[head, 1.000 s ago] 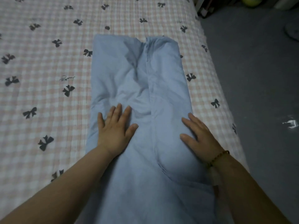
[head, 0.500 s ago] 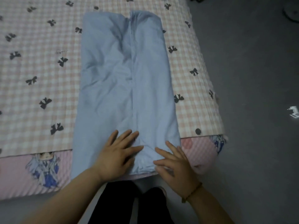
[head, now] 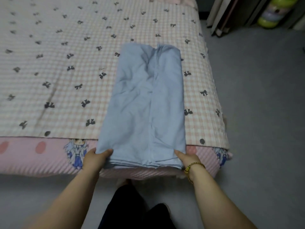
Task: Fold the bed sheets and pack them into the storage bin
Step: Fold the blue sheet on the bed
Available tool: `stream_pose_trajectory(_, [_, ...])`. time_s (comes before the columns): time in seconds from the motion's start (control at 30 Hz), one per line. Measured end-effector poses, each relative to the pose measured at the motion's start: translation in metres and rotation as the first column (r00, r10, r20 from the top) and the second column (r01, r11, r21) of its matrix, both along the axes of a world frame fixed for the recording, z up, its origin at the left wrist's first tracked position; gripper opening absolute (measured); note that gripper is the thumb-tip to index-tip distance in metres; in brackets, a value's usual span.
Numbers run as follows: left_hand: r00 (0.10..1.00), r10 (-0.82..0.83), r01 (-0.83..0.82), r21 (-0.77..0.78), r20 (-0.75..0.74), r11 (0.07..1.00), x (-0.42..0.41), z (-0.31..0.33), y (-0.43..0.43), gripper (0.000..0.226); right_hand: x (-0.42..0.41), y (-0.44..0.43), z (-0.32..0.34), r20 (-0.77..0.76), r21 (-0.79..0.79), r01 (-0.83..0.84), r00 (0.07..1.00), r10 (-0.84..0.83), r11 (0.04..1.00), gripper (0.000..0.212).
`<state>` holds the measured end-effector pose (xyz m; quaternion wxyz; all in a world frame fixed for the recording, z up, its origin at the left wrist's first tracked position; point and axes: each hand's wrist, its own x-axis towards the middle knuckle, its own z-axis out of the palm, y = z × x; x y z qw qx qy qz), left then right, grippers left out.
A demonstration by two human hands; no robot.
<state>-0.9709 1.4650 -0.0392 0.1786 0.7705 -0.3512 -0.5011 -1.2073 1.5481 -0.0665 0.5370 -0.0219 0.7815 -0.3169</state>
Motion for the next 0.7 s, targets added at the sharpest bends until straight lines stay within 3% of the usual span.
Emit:
stream_pose_trajectory(0.07, [0.997, 0.055, -0.054, 0.025, -0.060, 0.998, 0.000, 0.005, -0.001, 0.038, 0.011, 0.007, 0.001, -0.216, -0.127, -0.059, 0.976, 0.030, 0.990, 0.046])
stream_pose_trajectory(0.13, [0.990, 0.078, -0.072, 0.046, -0.121, 0.996, 0.001, 0.010, 0.001, 0.037, 0.028, 0.022, 0.000, -0.335, -0.225, -0.225, 0.931, 0.141, 0.948, 0.060])
stream_pose_trajectory(0.23, [0.980, 0.103, -0.095, 0.053, -0.170, 0.994, 0.001, 0.016, 0.004, 0.038, 0.040, 0.034, -0.003, -0.463, -0.148, -0.466, 0.812, 0.355, 0.872, 0.063])
stream_pose_trajectory(0.33, [0.978, 0.105, -0.105, 0.008, -0.181, 0.994, 0.001, 0.021, 0.005, 0.037, 0.029, 0.024, 0.000, -0.572, -0.068, -0.504, 0.727, 0.380, 0.861, 0.045])
stream_pose_trajectory(0.6, [0.977, 0.029, -0.046, -0.076, -0.209, 0.996, 0.026, 0.054, 0.030, 0.031, 0.014, 0.060, 0.042, -0.593, -0.257, -0.523, 0.750, 0.294, 0.813, 0.042])
stream_pose_trajectory(0.7, [0.963, -0.040, -0.007, -0.175, -0.266, 0.985, 0.039, 0.074, 0.056, 0.053, 0.021, 0.088, 0.054, -0.526, -0.331, -0.520, 0.794, 0.303, 0.788, 0.040])
